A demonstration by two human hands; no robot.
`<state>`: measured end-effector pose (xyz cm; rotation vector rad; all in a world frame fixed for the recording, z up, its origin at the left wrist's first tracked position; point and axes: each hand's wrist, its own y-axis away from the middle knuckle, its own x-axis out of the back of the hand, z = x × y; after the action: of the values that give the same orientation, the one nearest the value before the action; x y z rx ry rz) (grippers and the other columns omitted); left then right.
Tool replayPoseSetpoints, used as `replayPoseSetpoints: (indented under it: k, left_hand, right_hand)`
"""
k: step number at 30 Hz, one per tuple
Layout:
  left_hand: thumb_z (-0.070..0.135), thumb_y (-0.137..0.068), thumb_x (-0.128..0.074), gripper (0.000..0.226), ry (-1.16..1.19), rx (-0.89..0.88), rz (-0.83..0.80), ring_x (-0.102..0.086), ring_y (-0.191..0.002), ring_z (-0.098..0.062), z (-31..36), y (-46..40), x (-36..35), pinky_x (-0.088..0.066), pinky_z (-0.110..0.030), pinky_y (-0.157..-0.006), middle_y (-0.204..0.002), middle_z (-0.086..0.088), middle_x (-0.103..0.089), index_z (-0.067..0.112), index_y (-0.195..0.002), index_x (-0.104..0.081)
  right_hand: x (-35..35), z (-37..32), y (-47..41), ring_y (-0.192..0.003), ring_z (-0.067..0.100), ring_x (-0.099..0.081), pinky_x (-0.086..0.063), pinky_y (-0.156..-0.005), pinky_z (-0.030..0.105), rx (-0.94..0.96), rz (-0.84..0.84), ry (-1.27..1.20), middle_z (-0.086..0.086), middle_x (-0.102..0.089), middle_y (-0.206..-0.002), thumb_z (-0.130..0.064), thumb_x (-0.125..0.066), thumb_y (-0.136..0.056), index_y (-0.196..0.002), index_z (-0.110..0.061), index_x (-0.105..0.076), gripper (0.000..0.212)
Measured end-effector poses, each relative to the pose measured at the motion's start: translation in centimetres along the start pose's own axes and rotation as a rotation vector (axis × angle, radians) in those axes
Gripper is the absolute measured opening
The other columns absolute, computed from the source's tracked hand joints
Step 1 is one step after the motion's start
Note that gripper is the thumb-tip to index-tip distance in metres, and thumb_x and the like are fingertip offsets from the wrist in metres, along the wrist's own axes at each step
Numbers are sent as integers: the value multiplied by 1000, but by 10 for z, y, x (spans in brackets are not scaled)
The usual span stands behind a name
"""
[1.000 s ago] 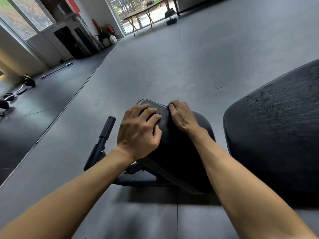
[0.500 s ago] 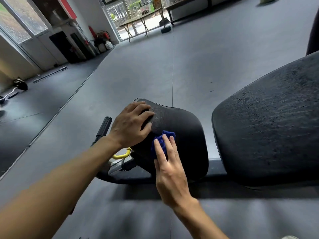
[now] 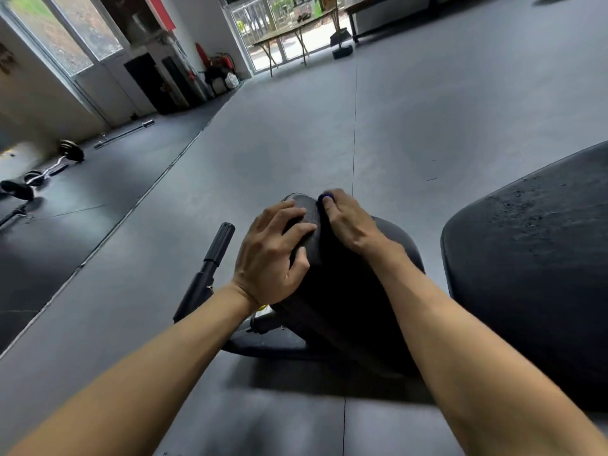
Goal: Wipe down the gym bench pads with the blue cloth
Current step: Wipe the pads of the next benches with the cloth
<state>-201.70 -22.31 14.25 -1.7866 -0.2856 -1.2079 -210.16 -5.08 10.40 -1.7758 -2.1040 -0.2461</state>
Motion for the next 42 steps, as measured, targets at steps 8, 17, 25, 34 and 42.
replayPoseSetpoints:
  k: [8, 17, 25, 34, 42]
  left_hand:
    - [21, -83, -53, 50, 32, 250, 60, -52, -118, -35, 7, 9, -2, -46, -43, -102, -128, -20, -53, -3, -126, -59]
    - [65, -89, -53, 101, 314, 272, -223, -10, -157, -13, -7, 42, 17, -14, -34, -128, -171, -4, -11, 13, -163, -9]
    - [82, -60, -71, 151, 228, 148, -329, 4, -158, -17, -31, 57, 15, -13, -38, -128, -171, -10, 3, 5, -161, 10]
    - [69, -52, -88, 156, 314, 236, -213, 11, -157, -10, -24, 60, 10, -6, -31, -128, -172, -5, 5, 6, -162, 3]
    - [57, -50, -97, 155, 385, 293, -149, 5, -157, -11, -23, 71, 0, -9, -29, -128, -172, -3, 0, 4, -162, -2]
  right_hand:
    - [-19, -9, 41, -135, 15, -39, -31, -115, 33, 128, 101, -49, -1, -46, -143, -25, -41, -106, -140, -21, -48, 35]
    - [-61, 3, 162, -154, 7, -4, -17, -124, 30, 367, 195, 66, -10, -17, -166, -19, -49, -104, -154, -26, -38, 51]
    - [-84, -15, 141, -155, 24, -9, -27, -122, 42, 410, 316, 410, 7, -22, -164, -28, -39, -104, -156, -12, -31, 55]
    - [-50, -102, 25, -117, 22, -48, -33, -92, 28, 6, 64, 263, 4, -48, -124, -29, -42, -103, -111, -22, -53, 15]
    - [-58, -89, 46, -116, 14, -49, -32, -91, 17, 152, 130, 249, -2, -47, -127, -29, -44, -105, -113, -19, -60, 20]
